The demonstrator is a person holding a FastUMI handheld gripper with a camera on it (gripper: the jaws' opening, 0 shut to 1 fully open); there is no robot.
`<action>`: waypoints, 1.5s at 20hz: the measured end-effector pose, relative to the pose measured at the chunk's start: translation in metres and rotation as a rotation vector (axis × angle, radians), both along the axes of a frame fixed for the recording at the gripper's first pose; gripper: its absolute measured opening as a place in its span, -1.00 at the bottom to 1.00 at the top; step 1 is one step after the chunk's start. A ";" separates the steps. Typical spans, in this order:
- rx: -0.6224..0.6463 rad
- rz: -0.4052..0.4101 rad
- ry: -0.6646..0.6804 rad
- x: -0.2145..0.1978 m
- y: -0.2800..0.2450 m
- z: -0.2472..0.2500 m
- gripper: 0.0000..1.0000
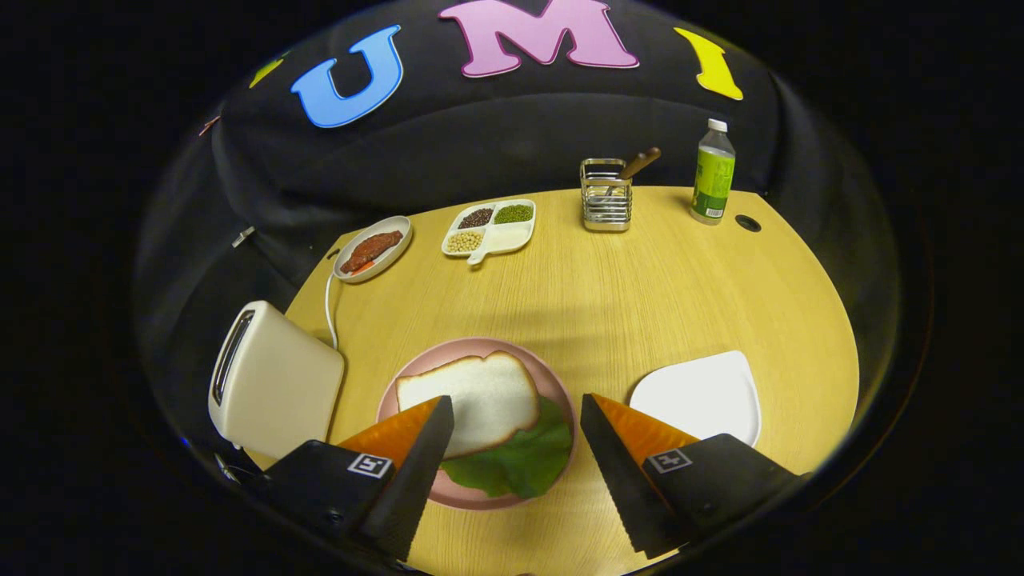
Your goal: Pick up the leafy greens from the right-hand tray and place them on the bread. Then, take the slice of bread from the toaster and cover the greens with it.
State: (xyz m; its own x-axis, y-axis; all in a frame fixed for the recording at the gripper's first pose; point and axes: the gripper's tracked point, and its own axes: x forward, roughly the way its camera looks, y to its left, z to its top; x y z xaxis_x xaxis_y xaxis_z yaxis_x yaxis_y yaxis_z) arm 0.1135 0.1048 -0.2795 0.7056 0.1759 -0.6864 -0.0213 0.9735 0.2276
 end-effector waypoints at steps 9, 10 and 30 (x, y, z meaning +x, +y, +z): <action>-0.166 -0.083 -0.420 -0.016 -0.058 0.168 0.98; -0.181 -0.098 -0.479 -0.021 -0.065 0.192 0.98; -0.165 -0.097 -0.776 -0.127 -0.179 0.296 0.96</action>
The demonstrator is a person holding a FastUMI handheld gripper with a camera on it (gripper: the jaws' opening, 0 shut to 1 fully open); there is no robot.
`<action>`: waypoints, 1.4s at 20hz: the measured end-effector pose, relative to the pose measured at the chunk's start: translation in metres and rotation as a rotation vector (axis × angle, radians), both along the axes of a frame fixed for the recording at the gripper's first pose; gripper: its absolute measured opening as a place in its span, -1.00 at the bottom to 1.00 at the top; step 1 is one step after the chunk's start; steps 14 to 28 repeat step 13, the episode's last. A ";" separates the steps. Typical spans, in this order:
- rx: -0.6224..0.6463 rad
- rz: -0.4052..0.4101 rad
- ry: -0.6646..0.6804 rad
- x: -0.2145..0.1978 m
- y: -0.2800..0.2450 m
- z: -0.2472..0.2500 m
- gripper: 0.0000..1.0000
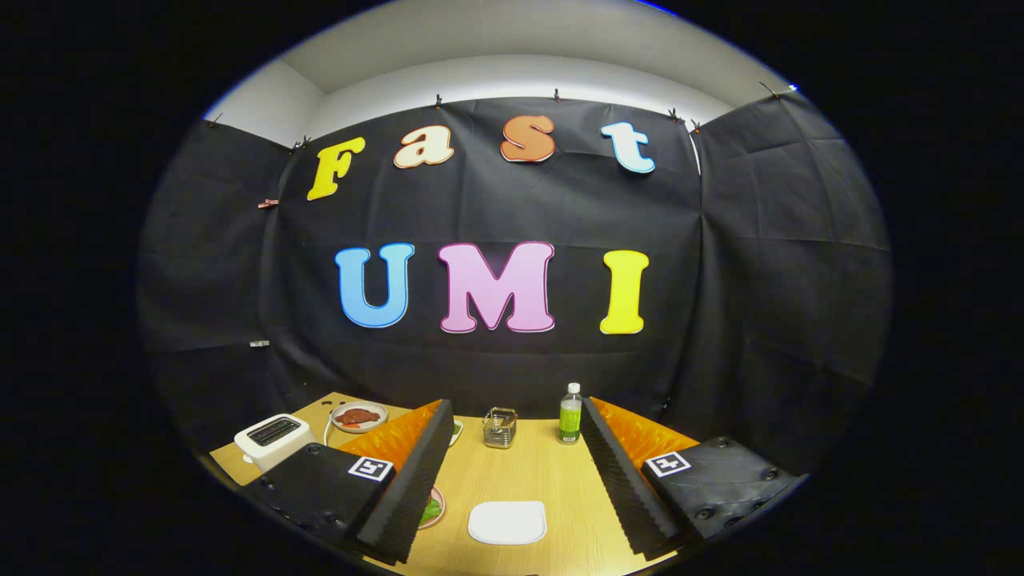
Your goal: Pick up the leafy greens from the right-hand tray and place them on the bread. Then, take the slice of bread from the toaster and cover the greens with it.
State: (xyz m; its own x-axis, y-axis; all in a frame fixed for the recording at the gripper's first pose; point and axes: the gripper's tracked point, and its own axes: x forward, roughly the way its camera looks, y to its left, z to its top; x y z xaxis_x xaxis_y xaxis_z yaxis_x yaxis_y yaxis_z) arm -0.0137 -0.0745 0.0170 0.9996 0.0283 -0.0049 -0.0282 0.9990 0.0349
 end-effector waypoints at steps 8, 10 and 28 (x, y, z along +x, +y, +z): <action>-0.034 0.076 0.021 0.002 0.011 -0.013 0.97; -0.026 0.080 0.047 0.001 0.014 -0.021 0.96; -0.021 0.070 0.064 0.002 0.015 -0.025 0.97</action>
